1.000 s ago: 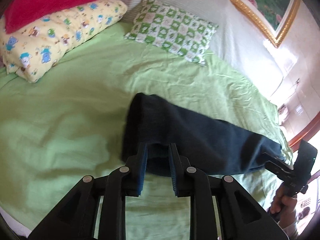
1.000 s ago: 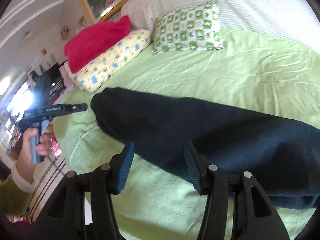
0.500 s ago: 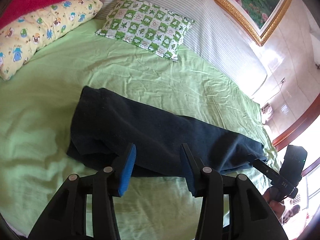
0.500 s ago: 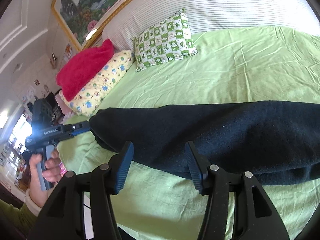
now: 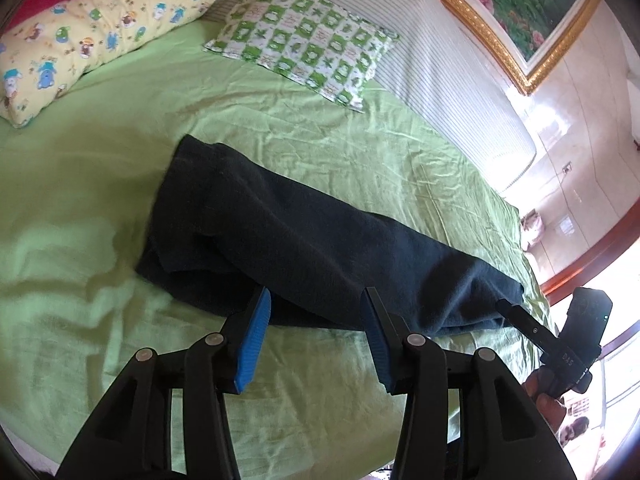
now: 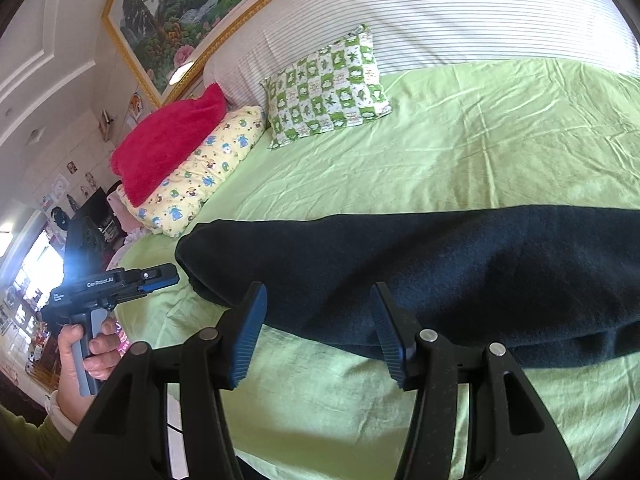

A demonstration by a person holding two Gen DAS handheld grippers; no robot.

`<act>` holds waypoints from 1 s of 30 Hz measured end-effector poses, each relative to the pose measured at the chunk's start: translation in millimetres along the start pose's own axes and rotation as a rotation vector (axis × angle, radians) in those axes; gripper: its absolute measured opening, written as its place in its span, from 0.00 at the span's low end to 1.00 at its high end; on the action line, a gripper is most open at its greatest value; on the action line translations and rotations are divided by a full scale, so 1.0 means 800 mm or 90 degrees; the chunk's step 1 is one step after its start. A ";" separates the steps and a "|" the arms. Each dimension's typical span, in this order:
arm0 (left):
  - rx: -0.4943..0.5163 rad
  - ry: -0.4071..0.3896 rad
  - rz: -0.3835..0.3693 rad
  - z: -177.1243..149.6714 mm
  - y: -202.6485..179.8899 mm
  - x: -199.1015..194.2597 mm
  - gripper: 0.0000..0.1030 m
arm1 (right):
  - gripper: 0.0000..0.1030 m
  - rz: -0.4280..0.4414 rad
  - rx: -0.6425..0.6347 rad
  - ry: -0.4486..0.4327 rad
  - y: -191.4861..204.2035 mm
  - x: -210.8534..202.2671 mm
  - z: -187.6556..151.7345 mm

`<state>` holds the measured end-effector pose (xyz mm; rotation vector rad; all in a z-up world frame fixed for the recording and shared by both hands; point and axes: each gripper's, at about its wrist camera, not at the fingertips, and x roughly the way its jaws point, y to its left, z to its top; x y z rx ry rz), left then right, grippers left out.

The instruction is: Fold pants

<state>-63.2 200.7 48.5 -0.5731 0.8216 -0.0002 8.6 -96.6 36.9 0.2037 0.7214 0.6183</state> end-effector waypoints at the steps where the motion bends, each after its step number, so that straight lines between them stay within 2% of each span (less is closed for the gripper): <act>1: 0.005 0.004 -0.004 0.000 -0.005 0.003 0.48 | 0.53 -0.003 0.004 -0.002 -0.003 -0.002 -0.002; 8: 0.065 0.037 -0.032 0.002 -0.059 0.037 0.50 | 0.53 -0.050 0.059 -0.030 -0.044 -0.042 -0.017; 10: 0.071 0.044 -0.044 0.000 -0.072 0.046 0.51 | 0.53 -0.062 0.079 -0.039 -0.058 -0.057 -0.021; 15: 0.059 0.054 -0.037 -0.009 -0.079 0.057 0.53 | 0.54 -0.080 0.108 -0.053 -0.083 -0.081 -0.026; 21: -0.033 0.038 0.001 -0.022 -0.026 0.041 0.57 | 0.54 -0.034 0.087 -0.037 -0.071 -0.057 -0.007; 25: -0.098 0.023 0.012 -0.016 0.010 0.027 0.58 | 0.54 0.018 0.041 -0.012 -0.043 -0.013 0.029; 30: -0.185 -0.018 0.028 0.005 0.049 0.004 0.67 | 0.54 0.068 0.034 0.050 -0.030 0.055 0.080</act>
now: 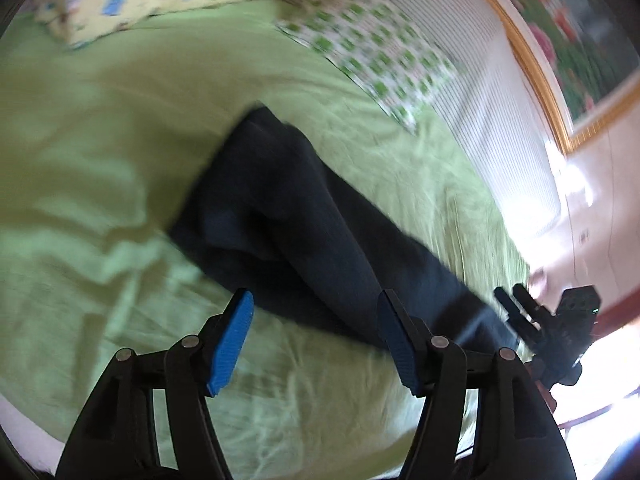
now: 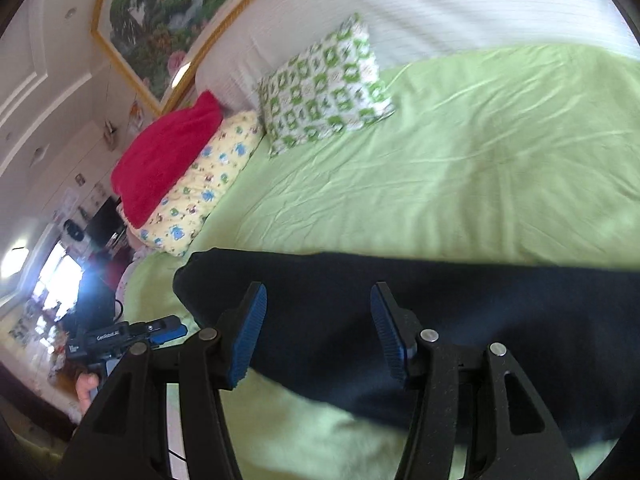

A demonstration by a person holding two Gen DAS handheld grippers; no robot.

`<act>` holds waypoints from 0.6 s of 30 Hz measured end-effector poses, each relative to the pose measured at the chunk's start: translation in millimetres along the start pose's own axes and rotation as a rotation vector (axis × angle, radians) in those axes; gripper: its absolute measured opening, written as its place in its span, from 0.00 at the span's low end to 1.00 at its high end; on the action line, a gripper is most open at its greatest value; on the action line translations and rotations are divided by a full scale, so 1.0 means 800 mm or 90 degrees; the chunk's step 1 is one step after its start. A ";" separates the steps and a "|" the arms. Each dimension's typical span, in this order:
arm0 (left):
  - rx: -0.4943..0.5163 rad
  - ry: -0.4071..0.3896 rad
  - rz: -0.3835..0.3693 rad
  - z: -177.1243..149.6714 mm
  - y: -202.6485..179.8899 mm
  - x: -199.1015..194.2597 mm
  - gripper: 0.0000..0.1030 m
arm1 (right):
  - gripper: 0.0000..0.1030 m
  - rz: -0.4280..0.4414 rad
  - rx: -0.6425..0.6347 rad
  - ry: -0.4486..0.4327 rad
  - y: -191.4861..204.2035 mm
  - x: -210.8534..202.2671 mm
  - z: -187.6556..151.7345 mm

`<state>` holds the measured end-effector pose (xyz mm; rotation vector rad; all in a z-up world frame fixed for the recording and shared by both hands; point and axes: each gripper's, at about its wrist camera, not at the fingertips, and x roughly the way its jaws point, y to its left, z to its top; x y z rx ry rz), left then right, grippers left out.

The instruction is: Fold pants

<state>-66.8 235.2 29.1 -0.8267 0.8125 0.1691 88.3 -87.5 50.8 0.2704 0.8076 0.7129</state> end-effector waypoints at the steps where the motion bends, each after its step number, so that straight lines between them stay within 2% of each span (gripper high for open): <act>1: -0.018 -0.006 0.004 0.007 0.005 -0.002 0.70 | 0.54 0.015 0.003 0.017 -0.001 0.015 0.011; 3: -0.049 -0.009 0.022 0.017 0.013 -0.002 0.72 | 0.54 0.030 0.008 0.056 -0.003 0.045 0.033; 6: -0.113 -0.014 0.037 0.019 0.030 0.002 0.72 | 0.54 0.020 -0.005 0.109 -0.006 0.086 0.057; 10: -0.183 -0.012 0.007 0.010 0.045 0.008 0.72 | 0.54 0.008 -0.025 0.182 -0.018 0.131 0.075; 15: -0.239 0.007 0.044 0.010 0.051 0.033 0.72 | 0.54 0.035 -0.020 0.270 -0.033 0.176 0.081; 18: -0.264 0.015 0.061 0.010 0.052 0.053 0.72 | 0.54 0.079 -0.028 0.303 -0.031 0.192 0.083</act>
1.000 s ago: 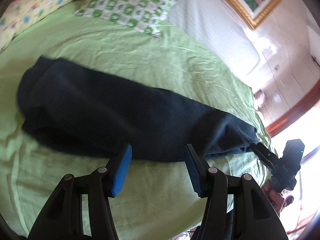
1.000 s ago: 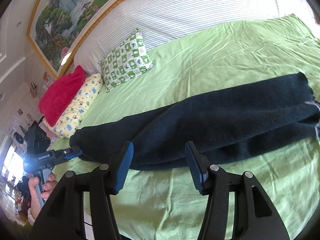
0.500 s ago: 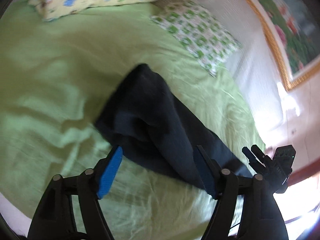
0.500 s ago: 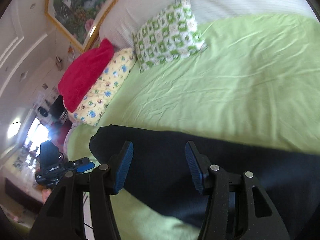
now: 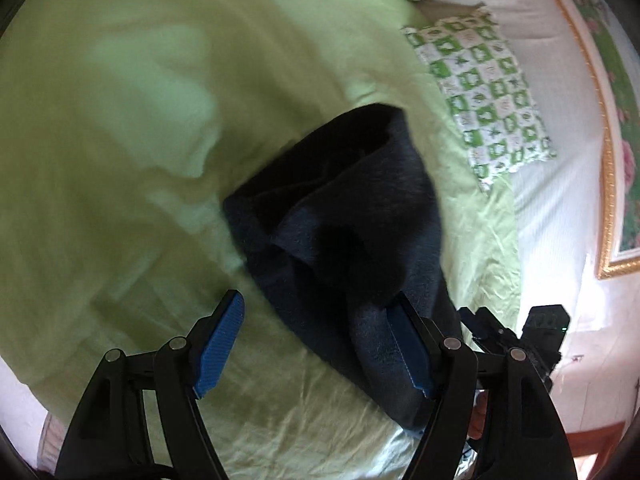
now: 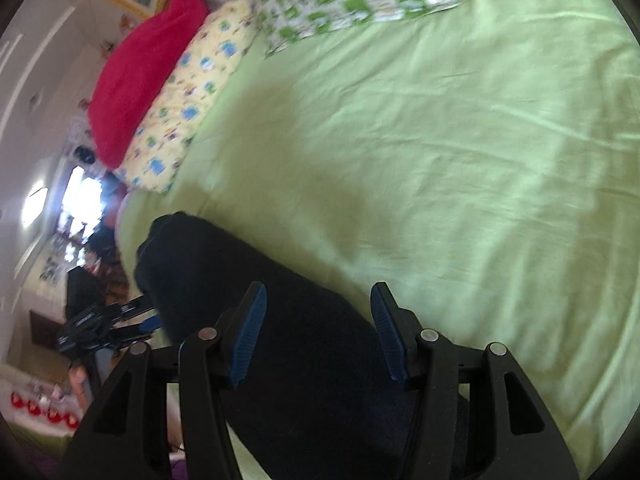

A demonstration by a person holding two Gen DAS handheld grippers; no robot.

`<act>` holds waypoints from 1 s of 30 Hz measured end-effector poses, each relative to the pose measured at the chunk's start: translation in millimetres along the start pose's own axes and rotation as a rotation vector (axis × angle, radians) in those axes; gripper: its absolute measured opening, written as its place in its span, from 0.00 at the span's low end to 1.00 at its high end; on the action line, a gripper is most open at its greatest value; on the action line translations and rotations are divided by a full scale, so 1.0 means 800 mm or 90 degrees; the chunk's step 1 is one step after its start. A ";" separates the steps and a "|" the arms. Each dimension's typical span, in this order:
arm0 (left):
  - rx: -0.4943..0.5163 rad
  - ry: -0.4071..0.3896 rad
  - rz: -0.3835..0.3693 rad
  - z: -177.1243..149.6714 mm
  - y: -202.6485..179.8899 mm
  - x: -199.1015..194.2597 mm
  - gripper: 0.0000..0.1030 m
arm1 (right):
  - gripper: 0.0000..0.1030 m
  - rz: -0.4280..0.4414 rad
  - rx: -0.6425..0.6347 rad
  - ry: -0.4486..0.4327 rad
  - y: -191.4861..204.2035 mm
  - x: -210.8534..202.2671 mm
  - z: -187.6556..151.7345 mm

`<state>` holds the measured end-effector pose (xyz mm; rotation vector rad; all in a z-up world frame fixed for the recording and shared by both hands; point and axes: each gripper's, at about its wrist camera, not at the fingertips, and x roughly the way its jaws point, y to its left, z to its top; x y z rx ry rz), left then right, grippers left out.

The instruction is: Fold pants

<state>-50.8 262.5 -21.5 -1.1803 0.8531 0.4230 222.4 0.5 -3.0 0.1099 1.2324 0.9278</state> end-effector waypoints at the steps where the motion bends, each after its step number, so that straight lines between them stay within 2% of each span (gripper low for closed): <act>1: -0.004 -0.001 0.004 0.000 -0.001 0.006 0.72 | 0.54 0.014 -0.004 0.013 0.001 0.005 0.002; 5: -0.003 -0.023 0.010 0.002 -0.006 0.017 0.75 | 0.45 0.011 -0.005 0.059 -0.002 0.034 0.009; 7: 0.018 -0.031 0.006 0.006 -0.011 0.022 0.74 | 0.34 0.020 0.000 0.071 -0.005 0.042 0.006; 8: 0.033 -0.036 -0.001 0.007 -0.014 0.023 0.60 | 0.30 0.015 -0.004 0.071 -0.004 0.045 0.002; 9: 0.056 -0.030 -0.008 0.009 -0.017 0.027 0.31 | 0.22 0.006 -0.012 0.064 -0.002 0.044 -0.003; 10: 0.066 -0.016 -0.014 0.012 -0.020 0.031 0.23 | 0.13 -0.002 -0.019 0.052 0.001 0.040 -0.007; 12: 0.073 -0.017 -0.042 0.014 -0.021 0.024 0.19 | 0.07 -0.014 -0.041 -0.009 0.017 0.018 -0.018; 16: 0.163 -0.069 -0.084 0.008 -0.052 -0.032 0.18 | 0.06 -0.033 -0.115 -0.128 0.079 -0.041 -0.043; 18: 0.210 -0.088 -0.088 0.001 -0.061 -0.053 0.18 | 0.06 -0.071 -0.155 -0.176 0.107 -0.059 -0.057; 20: 0.223 -0.085 -0.094 -0.002 -0.052 -0.060 0.18 | 0.06 -0.139 -0.190 -0.209 0.125 -0.060 -0.067; 21: 0.230 -0.086 -0.087 -0.003 -0.042 -0.058 0.18 | 0.06 -0.157 -0.189 -0.216 0.126 -0.056 -0.070; 25: 0.215 -0.045 -0.060 0.001 0.001 -0.030 0.18 | 0.06 -0.141 -0.138 -0.177 0.104 -0.018 -0.071; 27: 0.213 -0.023 -0.050 -0.003 0.017 -0.018 0.20 | 0.07 -0.159 -0.117 -0.130 0.092 0.015 -0.077; 29: 0.210 -0.014 -0.047 -0.008 0.034 -0.016 0.20 | 0.20 -0.204 -0.109 -0.113 0.086 0.036 -0.085; 30: 0.212 -0.013 -0.048 -0.010 0.038 -0.020 0.24 | 0.29 -0.219 -0.104 -0.116 0.083 0.037 -0.089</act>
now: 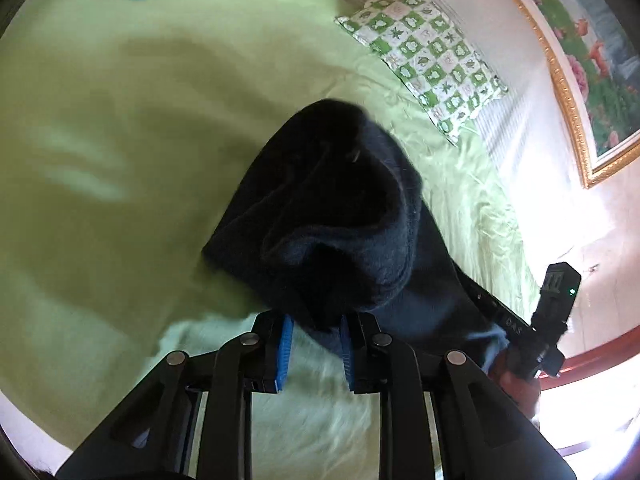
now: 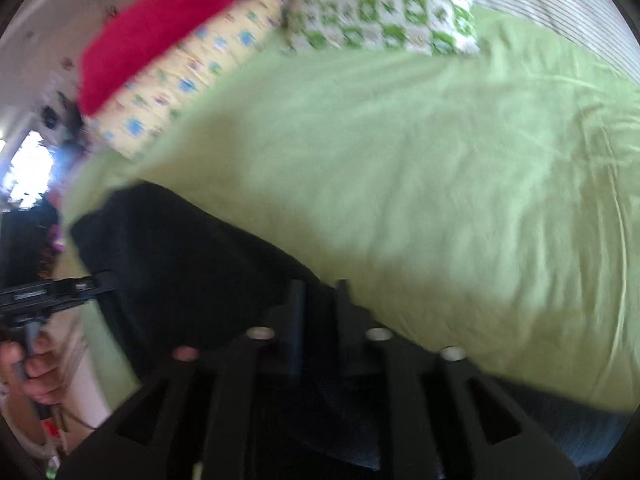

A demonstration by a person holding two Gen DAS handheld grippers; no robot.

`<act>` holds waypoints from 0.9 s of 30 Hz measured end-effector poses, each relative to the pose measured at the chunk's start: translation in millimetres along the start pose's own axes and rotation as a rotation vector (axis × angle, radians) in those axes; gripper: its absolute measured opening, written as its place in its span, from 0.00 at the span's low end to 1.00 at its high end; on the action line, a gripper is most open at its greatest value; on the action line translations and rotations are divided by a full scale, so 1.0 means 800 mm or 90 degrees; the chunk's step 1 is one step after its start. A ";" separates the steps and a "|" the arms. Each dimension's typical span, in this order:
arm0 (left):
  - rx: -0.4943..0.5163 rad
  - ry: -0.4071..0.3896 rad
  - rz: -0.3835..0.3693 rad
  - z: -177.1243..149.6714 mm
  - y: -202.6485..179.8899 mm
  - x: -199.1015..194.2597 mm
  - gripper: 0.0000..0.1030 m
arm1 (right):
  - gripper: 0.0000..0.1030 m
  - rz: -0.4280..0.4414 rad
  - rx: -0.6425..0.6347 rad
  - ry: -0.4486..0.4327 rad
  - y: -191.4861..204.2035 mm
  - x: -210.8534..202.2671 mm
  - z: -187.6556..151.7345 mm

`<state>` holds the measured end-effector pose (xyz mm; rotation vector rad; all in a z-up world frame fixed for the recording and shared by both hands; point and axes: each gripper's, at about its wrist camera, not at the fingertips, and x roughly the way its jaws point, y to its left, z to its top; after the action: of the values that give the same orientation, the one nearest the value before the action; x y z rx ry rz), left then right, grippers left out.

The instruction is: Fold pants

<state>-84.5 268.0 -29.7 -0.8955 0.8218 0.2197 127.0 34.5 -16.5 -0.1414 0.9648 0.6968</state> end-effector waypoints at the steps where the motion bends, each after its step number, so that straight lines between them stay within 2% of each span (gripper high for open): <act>1: 0.010 -0.006 0.011 -0.002 0.001 -0.007 0.24 | 0.34 -0.005 0.007 -0.011 -0.001 -0.003 -0.003; 3: 0.026 -0.015 0.027 -0.005 0.000 -0.019 0.26 | 0.36 0.000 0.050 -0.040 -0.009 -0.019 -0.009; 6: 0.043 -0.051 0.086 0.004 -0.007 -0.039 0.24 | 0.37 0.010 0.092 -0.077 -0.018 -0.046 -0.016; 8: 0.039 -0.063 0.071 0.007 -0.013 -0.053 0.24 | 0.42 0.026 0.113 -0.093 -0.023 -0.063 -0.023; 10: 0.042 -0.077 0.056 0.011 -0.024 -0.068 0.30 | 0.47 0.035 0.129 -0.104 -0.027 -0.076 -0.030; 12: 0.056 -0.084 0.042 0.012 -0.039 -0.076 0.42 | 0.47 0.046 0.152 -0.119 -0.034 -0.092 -0.043; 14: 0.087 -0.086 0.027 0.013 -0.065 -0.077 0.42 | 0.47 0.050 0.173 -0.133 -0.038 -0.102 -0.053; 22: 0.197 -0.028 -0.032 -0.005 -0.161 -0.027 0.44 | 0.47 0.012 0.240 -0.168 -0.075 -0.153 -0.111; 27: 0.241 0.021 -0.057 -0.030 -0.204 0.007 0.47 | 0.47 -0.025 0.285 -0.216 -0.103 -0.201 -0.153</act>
<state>-13.5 146.6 56.2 -0.5794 0.8181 -0.0307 30.7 -156.6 24.8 0.3425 0.7661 0.4357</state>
